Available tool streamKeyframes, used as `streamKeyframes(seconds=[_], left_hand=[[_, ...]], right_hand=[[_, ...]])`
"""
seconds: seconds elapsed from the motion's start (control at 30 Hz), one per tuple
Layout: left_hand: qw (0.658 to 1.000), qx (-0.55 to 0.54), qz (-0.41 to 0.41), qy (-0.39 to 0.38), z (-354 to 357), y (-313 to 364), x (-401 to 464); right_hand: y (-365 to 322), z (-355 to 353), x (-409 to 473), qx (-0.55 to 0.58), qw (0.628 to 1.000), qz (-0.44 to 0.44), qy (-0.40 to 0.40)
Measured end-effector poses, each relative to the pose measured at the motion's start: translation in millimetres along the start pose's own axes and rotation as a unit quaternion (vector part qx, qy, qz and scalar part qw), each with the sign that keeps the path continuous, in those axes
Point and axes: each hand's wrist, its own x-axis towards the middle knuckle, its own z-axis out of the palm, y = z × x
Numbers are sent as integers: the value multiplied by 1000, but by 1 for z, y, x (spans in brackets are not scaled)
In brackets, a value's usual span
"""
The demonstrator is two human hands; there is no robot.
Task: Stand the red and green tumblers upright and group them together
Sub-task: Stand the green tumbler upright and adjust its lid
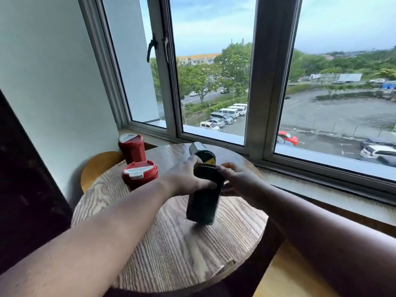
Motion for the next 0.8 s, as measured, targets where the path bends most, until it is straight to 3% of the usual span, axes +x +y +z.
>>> streamKeyframes(seconds=[0.23,0.43,0.8], left_hand=[[992,120,28,41,-20,-2,-8],[948,314,20,50,-30,-4,-12],[933,360,33,7,-42,-6,-18]], right_hand=[[-3,23,8,-156,970,-177,55],[2,29,8,-226,949,-214,55],[5,35,10,-246,936,-247,44]])
